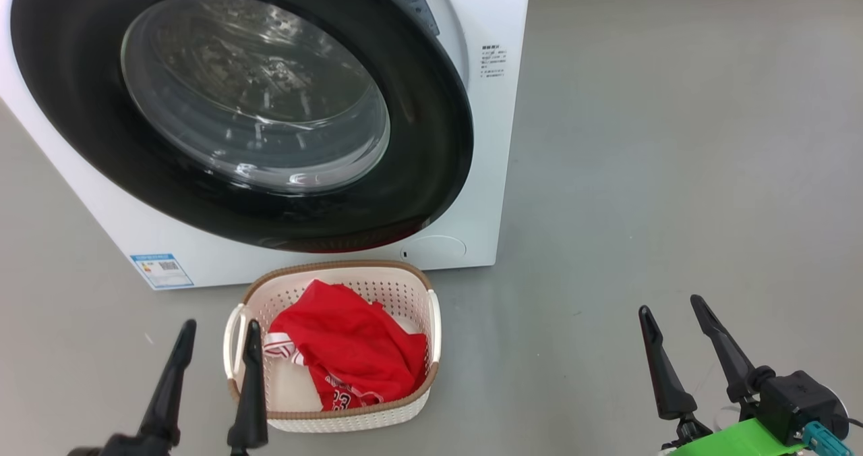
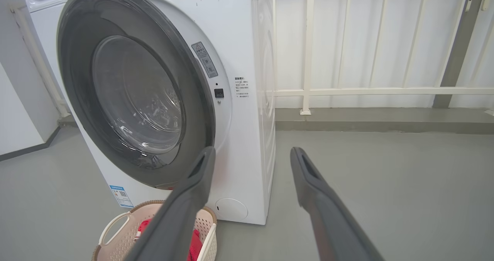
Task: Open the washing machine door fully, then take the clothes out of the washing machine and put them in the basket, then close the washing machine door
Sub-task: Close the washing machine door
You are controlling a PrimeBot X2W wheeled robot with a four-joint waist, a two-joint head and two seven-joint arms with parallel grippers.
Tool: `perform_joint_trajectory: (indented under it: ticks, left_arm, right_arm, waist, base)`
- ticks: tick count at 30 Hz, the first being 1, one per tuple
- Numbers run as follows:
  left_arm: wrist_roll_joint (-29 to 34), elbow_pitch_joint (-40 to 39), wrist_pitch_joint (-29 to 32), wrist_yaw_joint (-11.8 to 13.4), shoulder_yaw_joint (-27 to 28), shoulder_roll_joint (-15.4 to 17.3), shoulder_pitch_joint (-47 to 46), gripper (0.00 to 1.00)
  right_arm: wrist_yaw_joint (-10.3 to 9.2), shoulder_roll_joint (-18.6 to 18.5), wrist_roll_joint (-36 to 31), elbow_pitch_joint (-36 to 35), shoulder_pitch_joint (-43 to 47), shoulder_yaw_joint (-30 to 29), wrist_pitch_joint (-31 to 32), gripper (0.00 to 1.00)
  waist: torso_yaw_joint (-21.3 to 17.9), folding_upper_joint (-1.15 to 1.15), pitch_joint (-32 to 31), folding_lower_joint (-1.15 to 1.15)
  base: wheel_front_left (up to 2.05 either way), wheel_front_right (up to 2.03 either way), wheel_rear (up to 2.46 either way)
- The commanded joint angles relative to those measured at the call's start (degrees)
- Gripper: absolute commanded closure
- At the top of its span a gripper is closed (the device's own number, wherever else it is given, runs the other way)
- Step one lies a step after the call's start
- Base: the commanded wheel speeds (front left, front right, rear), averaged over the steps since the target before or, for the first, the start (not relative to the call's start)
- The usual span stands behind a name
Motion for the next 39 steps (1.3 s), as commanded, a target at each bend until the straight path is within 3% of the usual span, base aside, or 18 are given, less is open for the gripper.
perform_joint_trajectory:
  ticks: [1, 22, 23, 24, 26, 39]
  left_arm:
    - [0.7, -1.8, -0.7, -0.4, 2.5, 0.2, -0.7, 0.0]
    - [5.1, -0.7, -0.7, -4.0, 5.0, -3.9, 2.9, 0.0]
    - [5.2, -0.8, -0.7, -4.1, 5.0, -4.1, 2.8, 0.0]
    - [5.3, -0.9, -0.7, -4.3, 4.9, -4.3, 2.7, 0.0]
    - [5.7, -1.1, -0.7, -4.5, 4.8, -4.6, 2.5, 0.0]
    - [7.0, -2.9, -0.7, -5.9, 4.0, -6.8, 0.8, 0.0]
  right_arm:
    - [0.36, -0.7, -0.5, -1.5, -0.8, 1.1, -0.4, 0.0]
    - [0.36, -0.7, -0.1, -2.2, 0.9, 0.3, -0.4, 0.01]
    - [0.36, -0.7, 0.0, -2.2, 0.8, 0.3, -0.4, 0.36]
    - [0.36, -0.7, 0.0, -2.1, 0.7, 0.4, -0.4, 0.62]
    - [0.36, -0.7, -0.1, -1.9, 0.4, 0.7, -0.4, 1.0]
    - [0.36, -0.7, -0.7, 0.3, -9.4, 4.7, -0.4, 1.0]
  waist:
    - [-0.2, 0.0, -0.2, 0.0]
    - [0.8, 0.0, -0.2, 0.0]
    - [1.1, 0.0, -0.1, 0.0]
    - [1.4, 0.0, 0.0, 0.0]
    - [2.2, 0.0, 0.2, 0.0]
    - [8.8, 0.0, 5.1, 0.0]
  base:
    - [0.0, 0.0, 0.0]
    - [0.0, 0.0, 0.0]
    - [0.0, 0.0, 0.0]
    - [0.0, 0.0, 0.0]
    - [0.0, 0.0, 0.0]
    - [0.0, 0.0, 0.0]
